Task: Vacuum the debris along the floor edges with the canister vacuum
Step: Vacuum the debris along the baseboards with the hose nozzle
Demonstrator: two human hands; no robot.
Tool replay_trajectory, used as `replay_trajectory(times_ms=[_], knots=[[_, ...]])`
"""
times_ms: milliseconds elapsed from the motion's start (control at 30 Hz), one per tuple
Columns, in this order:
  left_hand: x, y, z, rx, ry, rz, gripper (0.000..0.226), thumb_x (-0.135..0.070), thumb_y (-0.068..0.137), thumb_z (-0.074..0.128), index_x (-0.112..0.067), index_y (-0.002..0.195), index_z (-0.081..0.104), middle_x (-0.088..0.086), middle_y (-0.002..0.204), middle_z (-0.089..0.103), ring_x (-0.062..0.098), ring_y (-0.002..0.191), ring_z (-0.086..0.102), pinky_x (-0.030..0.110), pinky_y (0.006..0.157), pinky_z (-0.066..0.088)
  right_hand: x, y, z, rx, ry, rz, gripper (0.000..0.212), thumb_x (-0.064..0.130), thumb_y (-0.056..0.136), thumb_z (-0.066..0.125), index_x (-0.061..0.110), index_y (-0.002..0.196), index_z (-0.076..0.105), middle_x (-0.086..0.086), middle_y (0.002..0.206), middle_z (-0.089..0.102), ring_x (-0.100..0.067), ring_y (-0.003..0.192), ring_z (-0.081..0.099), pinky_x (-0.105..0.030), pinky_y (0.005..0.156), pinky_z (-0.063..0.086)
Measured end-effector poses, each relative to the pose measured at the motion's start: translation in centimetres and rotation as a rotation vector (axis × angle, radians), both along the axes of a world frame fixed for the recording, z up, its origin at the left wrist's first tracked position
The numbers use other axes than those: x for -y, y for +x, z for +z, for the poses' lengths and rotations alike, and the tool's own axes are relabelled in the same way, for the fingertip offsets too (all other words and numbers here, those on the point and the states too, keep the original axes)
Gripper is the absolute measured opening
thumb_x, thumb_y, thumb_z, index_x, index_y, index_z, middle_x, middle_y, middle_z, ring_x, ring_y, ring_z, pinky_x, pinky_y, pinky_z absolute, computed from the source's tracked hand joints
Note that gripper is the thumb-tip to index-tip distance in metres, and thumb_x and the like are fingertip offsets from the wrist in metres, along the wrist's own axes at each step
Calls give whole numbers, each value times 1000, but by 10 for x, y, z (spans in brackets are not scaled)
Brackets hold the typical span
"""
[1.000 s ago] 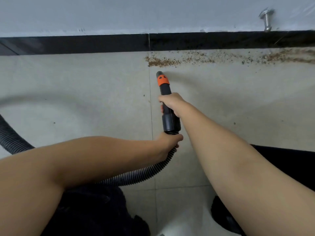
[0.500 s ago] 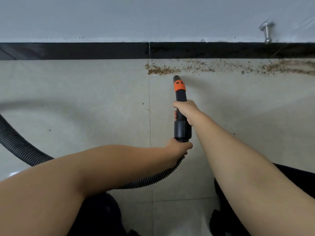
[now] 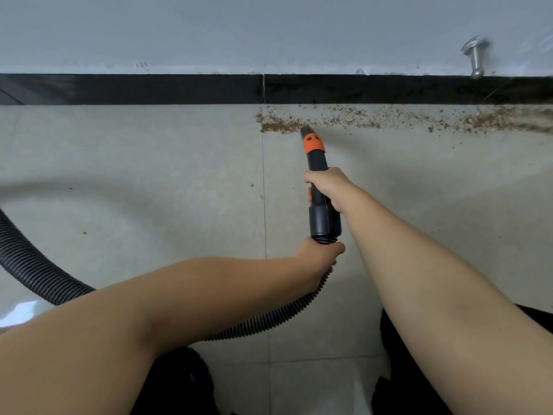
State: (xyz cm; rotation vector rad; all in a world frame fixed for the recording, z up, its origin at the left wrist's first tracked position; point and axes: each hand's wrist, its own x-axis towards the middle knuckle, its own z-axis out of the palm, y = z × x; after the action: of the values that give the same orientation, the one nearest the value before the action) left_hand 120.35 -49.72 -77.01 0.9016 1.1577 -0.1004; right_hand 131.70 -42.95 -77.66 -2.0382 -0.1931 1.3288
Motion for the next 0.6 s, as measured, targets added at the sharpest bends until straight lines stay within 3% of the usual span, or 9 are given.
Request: replay_trajectory(times_ms=[167,300,467,600], knots=[[-13,-20,3,-34,-7,40,15,-8,84,57,-10,96,48,4,69,47,14,57,45,21,52,41,-18,-24,2,-46,7,101,11,7,80,56,9,86,47,-2,39,54,-15,34,51,-28,50,48],[-30,-37,9,-90,-1,57,16,-9,83,58,-9,96,48,5,67,48,15,56,45,24,55,40,-38,-44,6,-109,18,138,11,6,80,56,8,87,48,-4,44,55,-15,38,52,-29,53,50],[-55,-50,12,-170,21,28,19,-9,83,60,-7,99,49,6,67,50,16,54,46,23,50,41,-57,-56,7,-156,52,87,15,6,80,56,7,92,47,-6,48,54,-19,41,52,-31,58,50],[-62,-51,13,-190,28,-82,14,-10,83,61,-10,92,51,6,67,52,16,53,46,22,49,42,-51,-51,4,-140,65,-30,15,5,80,56,6,91,46,-5,44,53,-18,39,51,-28,51,48]])
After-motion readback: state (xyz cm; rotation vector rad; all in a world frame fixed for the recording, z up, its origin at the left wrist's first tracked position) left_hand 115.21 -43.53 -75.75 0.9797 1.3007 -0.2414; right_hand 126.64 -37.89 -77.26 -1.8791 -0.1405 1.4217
